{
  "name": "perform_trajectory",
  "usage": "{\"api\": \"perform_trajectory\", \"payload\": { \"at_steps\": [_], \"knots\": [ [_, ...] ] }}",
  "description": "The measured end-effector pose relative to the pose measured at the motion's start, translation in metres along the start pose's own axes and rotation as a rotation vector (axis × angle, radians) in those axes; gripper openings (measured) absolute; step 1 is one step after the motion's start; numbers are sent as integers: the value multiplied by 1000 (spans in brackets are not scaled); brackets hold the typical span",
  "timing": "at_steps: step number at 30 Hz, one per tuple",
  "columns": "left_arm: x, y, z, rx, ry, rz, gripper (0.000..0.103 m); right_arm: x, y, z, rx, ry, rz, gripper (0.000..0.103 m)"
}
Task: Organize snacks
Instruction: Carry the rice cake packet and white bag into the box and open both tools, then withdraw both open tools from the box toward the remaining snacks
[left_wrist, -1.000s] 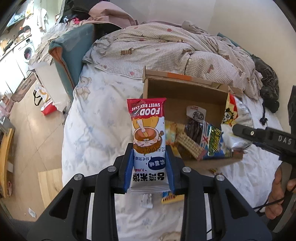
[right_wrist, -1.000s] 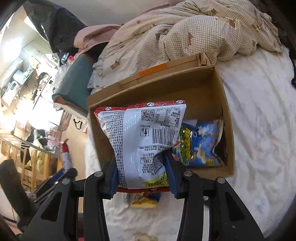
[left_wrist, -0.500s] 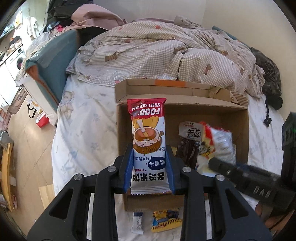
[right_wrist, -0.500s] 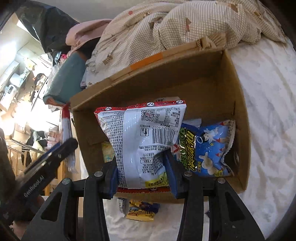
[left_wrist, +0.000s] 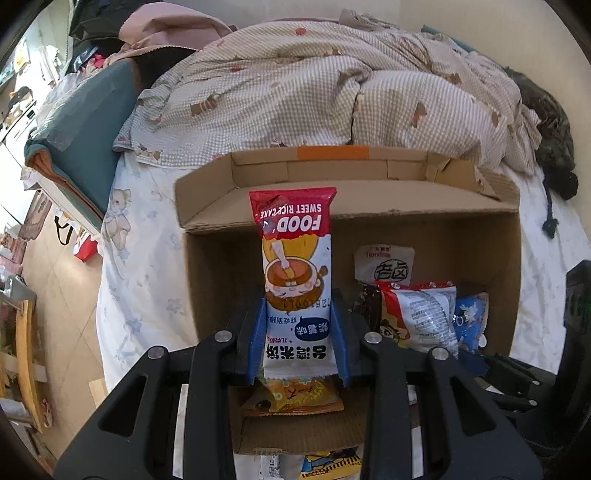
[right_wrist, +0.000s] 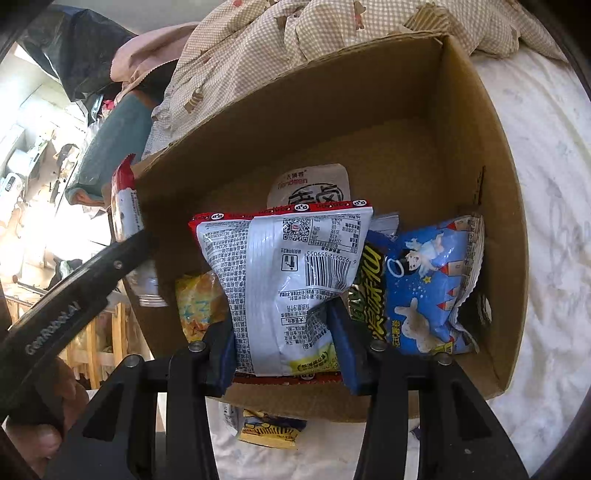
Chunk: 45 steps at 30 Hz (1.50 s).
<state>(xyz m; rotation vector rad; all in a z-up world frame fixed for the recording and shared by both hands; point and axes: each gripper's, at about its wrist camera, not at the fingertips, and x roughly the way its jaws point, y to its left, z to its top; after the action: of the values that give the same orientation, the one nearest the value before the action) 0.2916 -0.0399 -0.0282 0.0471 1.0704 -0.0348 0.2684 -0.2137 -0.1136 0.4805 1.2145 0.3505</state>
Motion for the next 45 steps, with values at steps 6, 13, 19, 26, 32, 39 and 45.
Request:
{"api": "perform_trajectory", "payload": {
  "at_steps": [6, 13, 19, 26, 32, 39, 45],
  "knots": [
    [6, 2, 3, -28, 2, 7, 28, 0, -4, 0, 21, 3, 5, 48],
    [2, 7, 0, -41, 10, 13, 50, -4, -8, 2, 34, -22, -12, 48],
    [-11, 16, -4, -69, -14, -8, 84, -9, -9, 1, 49, -27, 11, 63],
    [-25, 21, -10, -72, -26, -7, 85, -27, -5, 1, 49, -65, 4, 77],
    [-39, 25, -23, -67, -29, -11, 85, -39, 3, -3, 25, -77, -7, 77],
    [-61, 37, -46, -59, -45, -17, 85, -56, 4, -15, -1, -94, -8, 77],
    [-79, 58, -70, -99, -67, -59, 85, -77, -7, -31, 58, -103, 34, 77]
  ]
}}
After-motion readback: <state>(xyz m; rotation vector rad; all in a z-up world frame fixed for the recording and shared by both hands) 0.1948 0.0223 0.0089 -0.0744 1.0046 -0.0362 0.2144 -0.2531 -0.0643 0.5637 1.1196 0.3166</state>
